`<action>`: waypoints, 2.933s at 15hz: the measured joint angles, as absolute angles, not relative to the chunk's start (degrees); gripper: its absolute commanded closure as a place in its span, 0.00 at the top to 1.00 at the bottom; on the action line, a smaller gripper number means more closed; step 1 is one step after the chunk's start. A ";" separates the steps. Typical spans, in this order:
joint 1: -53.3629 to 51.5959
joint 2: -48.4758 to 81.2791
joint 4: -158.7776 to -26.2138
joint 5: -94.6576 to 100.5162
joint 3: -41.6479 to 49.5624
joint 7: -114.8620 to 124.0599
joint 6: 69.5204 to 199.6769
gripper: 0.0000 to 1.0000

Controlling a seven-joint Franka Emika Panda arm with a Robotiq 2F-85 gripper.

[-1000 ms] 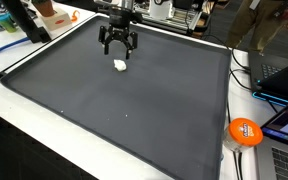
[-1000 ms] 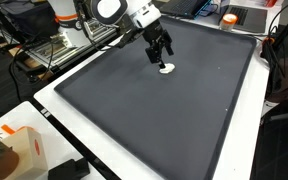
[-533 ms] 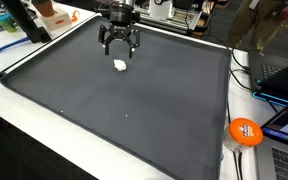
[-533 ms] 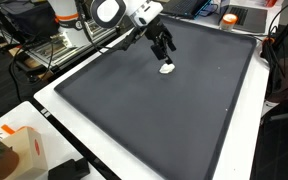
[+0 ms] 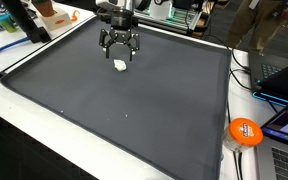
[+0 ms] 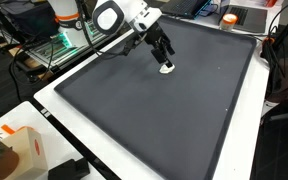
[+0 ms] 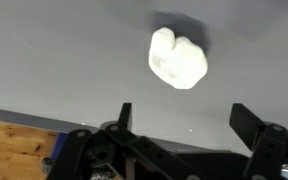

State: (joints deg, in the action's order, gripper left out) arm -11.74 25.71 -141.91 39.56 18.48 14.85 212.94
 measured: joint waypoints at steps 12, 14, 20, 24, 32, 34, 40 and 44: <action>4.55 29.71 -145.92 28.66 1.88 -1.48 225.86 1.00; 5.29 30.70 -145.97 28.67 1.31 -1.79 227.73 1.00; 5.82 32.26 -145.97 28.67 0.76 -2.50 230.14 1.00; 5.87 29.62 -146.26 28.11 -0.51 -0.70 228.70 1.00; -1.54 6.04 -150.73 26.59 -1.42 9.77 194.15 1.00; -0.01 2.78 -150.52 29.21 -7.43 17.75 185.39 1.00; -0.57 3.83 -147.22 1.48 -28.44 18.88 182.65 1.00; -1.88 1.32 -143.97 -5.90 -29.42 18.82 182.15 1.00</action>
State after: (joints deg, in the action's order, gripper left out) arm -1.88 1.32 -143.97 -5.90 -29.42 18.82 182.15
